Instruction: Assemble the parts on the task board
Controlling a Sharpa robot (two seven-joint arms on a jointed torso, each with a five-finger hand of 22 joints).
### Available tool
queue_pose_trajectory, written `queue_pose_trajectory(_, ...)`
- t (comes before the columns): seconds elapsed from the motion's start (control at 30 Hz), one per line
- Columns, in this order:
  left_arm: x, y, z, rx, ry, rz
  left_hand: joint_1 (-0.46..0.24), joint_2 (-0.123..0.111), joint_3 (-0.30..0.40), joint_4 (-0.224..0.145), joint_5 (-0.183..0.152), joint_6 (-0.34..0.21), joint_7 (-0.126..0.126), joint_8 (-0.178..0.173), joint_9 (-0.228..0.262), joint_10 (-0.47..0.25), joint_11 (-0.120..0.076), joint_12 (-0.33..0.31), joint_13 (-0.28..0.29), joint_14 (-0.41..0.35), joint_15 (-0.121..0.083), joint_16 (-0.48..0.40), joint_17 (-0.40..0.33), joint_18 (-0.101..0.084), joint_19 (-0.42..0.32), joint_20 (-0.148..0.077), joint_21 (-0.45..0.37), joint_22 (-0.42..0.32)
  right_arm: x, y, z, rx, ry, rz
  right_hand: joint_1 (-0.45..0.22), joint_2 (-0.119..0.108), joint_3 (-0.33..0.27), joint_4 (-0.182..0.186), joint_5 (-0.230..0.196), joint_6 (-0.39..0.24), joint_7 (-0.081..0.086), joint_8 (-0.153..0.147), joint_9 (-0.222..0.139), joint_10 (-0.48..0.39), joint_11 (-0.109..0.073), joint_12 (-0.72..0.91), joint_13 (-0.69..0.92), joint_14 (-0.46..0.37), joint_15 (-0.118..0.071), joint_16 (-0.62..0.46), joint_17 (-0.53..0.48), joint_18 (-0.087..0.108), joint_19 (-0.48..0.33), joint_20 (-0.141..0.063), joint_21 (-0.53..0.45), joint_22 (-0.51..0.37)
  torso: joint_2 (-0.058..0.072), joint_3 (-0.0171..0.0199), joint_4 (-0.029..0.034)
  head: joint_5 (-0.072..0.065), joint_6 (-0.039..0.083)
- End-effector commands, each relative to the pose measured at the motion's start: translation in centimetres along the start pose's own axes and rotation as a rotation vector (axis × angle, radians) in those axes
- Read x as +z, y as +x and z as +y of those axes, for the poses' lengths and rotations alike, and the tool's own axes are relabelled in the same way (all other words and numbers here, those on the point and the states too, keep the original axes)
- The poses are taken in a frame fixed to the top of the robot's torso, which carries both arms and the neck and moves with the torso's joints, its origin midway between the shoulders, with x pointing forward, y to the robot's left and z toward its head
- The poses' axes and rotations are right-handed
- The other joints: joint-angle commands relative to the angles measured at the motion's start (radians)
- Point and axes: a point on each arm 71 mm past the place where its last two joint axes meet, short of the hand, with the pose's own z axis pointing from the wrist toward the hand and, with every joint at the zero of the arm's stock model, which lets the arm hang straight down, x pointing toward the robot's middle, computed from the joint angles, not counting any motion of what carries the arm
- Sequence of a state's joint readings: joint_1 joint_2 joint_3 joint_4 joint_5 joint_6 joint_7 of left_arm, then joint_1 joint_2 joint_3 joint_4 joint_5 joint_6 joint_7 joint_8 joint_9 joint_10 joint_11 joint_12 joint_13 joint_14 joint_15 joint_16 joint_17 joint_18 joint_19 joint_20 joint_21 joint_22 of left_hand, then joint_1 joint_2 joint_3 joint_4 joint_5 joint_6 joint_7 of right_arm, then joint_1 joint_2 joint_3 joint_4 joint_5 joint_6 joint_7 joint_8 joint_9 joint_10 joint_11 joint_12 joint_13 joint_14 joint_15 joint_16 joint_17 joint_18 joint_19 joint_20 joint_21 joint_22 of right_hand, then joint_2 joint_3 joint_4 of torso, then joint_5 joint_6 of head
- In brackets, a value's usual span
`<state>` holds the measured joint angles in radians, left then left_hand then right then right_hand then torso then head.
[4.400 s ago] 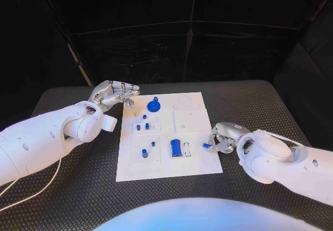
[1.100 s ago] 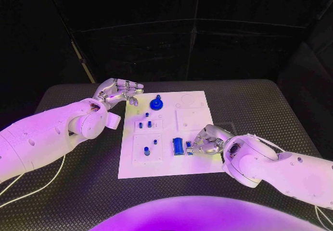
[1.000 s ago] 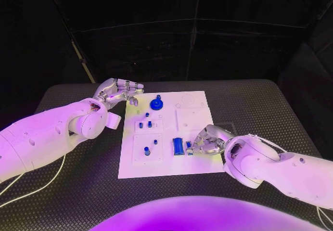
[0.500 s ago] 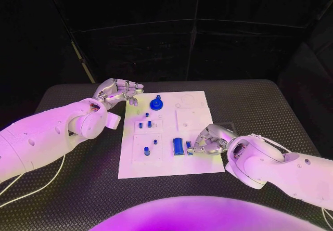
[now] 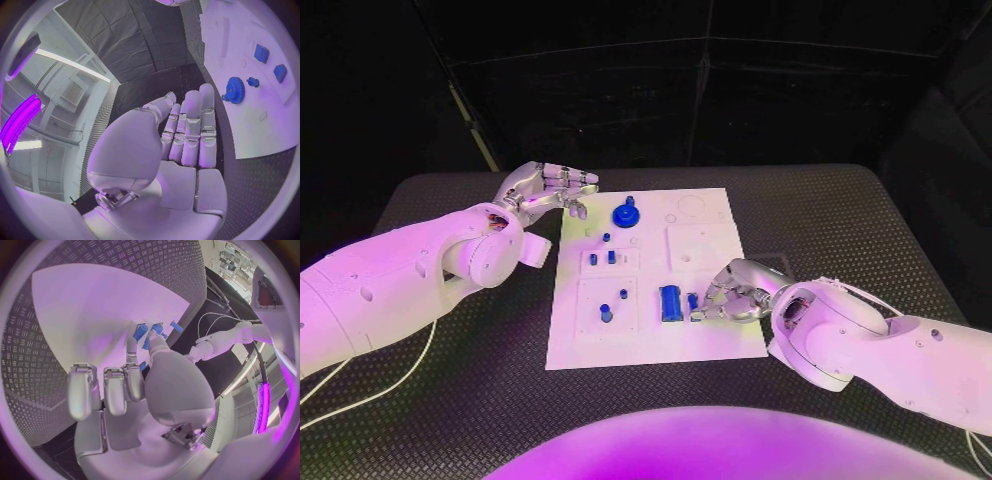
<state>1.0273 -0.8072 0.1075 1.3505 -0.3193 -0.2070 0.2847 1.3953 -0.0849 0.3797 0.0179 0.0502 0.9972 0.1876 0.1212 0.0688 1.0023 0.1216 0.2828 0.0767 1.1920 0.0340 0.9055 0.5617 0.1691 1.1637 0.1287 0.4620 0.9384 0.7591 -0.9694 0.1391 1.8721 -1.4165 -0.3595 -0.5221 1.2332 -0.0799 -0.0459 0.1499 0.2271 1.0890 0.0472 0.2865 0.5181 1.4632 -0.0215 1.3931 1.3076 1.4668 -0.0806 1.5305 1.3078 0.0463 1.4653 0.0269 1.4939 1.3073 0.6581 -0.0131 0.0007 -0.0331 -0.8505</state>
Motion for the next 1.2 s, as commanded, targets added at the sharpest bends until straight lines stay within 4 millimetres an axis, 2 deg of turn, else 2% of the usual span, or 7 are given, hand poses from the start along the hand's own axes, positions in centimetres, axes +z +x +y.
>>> queue_pose_trajectory(0.03, 0.0, 0.1, -0.1, -0.006, 0.006, 0.007, -0.004, 0.002, -0.005, -0.002, 0.005, -0.006, 0.0, 0.005, -0.001, -0.009, 0.0, 0.007, 0.0, -0.011, 0.0, -0.007, -0.003, 0.013, -0.001, 0.004, -0.008, -0.003, 0.1, 0.0, 0.0, -0.017, -0.005, 0.01, 0.018, 0.001, -0.001, -0.01, -0.008, 0.007, 0.0, -0.005, 0.001, 0.017, -0.005, 0.003, 0.11, 0.089, -0.009, 0.005, 0.191, -0.016, 0.048, -0.007, 0.002, 0.127, 0.0, 0.0004, -0.001, 0.002, -0.001)
queue_pose_trajectory(0.37, 0.0, 0.1, -0.1, -0.006, 0.007, 0.008, -0.004, 0.002, -0.005, -0.002, 0.005, -0.006, 0.0, 0.005, -0.001, -0.009, 0.0, 0.007, 0.0, -0.011, 0.0, -0.007, -0.003, 0.013, -0.001, 0.004, -0.008, -0.003, 0.6, 0.0, -0.2, -0.027, 0.001, -0.009, 0.039, 0.018, -0.001, -0.024, -0.018, 0.013, -0.003, -0.004, 0.003, 0.017, -0.007, 0.003, 0.11, 0.09, -0.01, 0.005, 0.193, -0.016, 0.049, -0.008, 0.003, 0.128, 0.001, 0.001, -0.0009, 0.003, -0.003)
queue_pose_trajectory(0.53, 0.0, 0.1, -0.1, -0.007, 0.007, 0.009, -0.004, 0.002, -0.005, -0.002, 0.005, -0.006, 0.0, 0.005, -0.001, -0.009, 0.0, 0.007, 0.0, -0.011, 0.0, -0.007, -0.003, 0.013, -0.001, 0.004, -0.008, -0.003, 1.0, 0.1, 0.0, -0.028, -0.005, -0.021, 0.062, 0.031, -0.003, -0.042, -0.058, 0.016, -0.004, -0.004, 0.004, 0.018, -0.009, 0.003, 0.11, 0.09, -0.012, 0.006, 0.194, -0.016, 0.049, -0.01, 0.003, 0.129, 0.001, 0.0006, 0.0003, 0.004, -0.004)
queue_pose_trajectory(0.63, 0.0, 0.1, -0.1, -0.007, 0.007, 0.008, -0.004, 0.002, -0.005, -0.002, 0.005, -0.006, 0.0, 0.005, -0.001, -0.009, 0.0, 0.007, 0.0, -0.011, 0.0, -0.007, -0.003, 0.013, -0.001, 0.004, -0.008, -0.003, 1.1, 0.2, 0.1, -0.026, -0.011, -0.024, 0.065, 0.034, -0.004, -0.045, -0.068, 0.016, -0.004, -0.004, 0.004, 0.018, -0.009, 0.003, 0.111, 0.09, -0.012, 0.006, 0.194, -0.017, 0.049, -0.01, 0.003, 0.13, 0.0, 0.0008, -0.0005, 0.004, -0.006)
queue_pose_trajectory(0.93, 0.0, 0.1, -0.1, -0.006, 0.006, 0.007, -0.004, 0.002, -0.005, -0.002, 0.005, -0.006, 0.0, 0.005, -0.001, -0.009, 0.0, 0.007, 0.0, -0.011, 0.0, -0.007, -0.003, 0.013, -0.001, 0.004, -0.008, -0.003, 0.9, -0.1, 0.3, -0.006, -0.042, -0.051, 0.048, 0.033, -0.016, -0.039, -0.071, 0.016, -0.002, -0.005, 0.005, 0.019, -0.007, 0.005, 0.112, 0.09, -0.011, 0.006, 0.194, -0.016, 0.049, -0.01, 0.003, 0.129, -0.002, 0.0008, -0.0029, 0.006, -0.004)
queue_pose_trajectory(1.0, 0.0, 0.1, -0.1, -0.006, 0.006, 0.007, -0.004, 0.002, -0.005, -0.002, 0.005, -0.006, 0.0, 0.005, -0.001, -0.009, 0.0, 0.007, 0.0, -0.011, 0.0, -0.007, -0.003, 0.013, -0.001, 0.004, -0.008, -0.003, 0.8, -0.4, 0.1, 0.012, -0.063, -0.061, 0.041, 0.03, -0.022, -0.035, -0.064, 0.013, -0.001, -0.007, 0.004, 0.018, -0.006, 0.002, 0.11, 0.089, -0.011, 0.005, 0.191, -0.016, 0.048, -0.009, 0.001, 0.127, -0.003, 0.0003, -0.0012, 0.005, -0.003)
queue_pose_trajectory(1.2, -0.1, -0.2, 0.0, -0.003, 0.006, -0.001, -0.004, 0.003, -0.005, -0.003, 0.004, -0.006, 0.0, 0.006, -0.001, -0.01, 0.0, 0.008, 0.0, -0.011, 0.0, -0.007, -0.003, 0.013, 0.0, 0.004, -0.009, -0.003, 0.4, -1.2, -0.7, 0.155, -0.145, -0.053, 0.029, 0.026, -0.036, -0.028, -0.046, -0.013, 0.01, -0.023, -0.001, 0.004, 0.003, -0.019, 0.093, 0.083, -0.004, -0.01, 0.164, -0.01, 0.035, -0.005, -0.015, 0.101, -0.009, -0.0007, -0.0003, 0.002, 0.006)
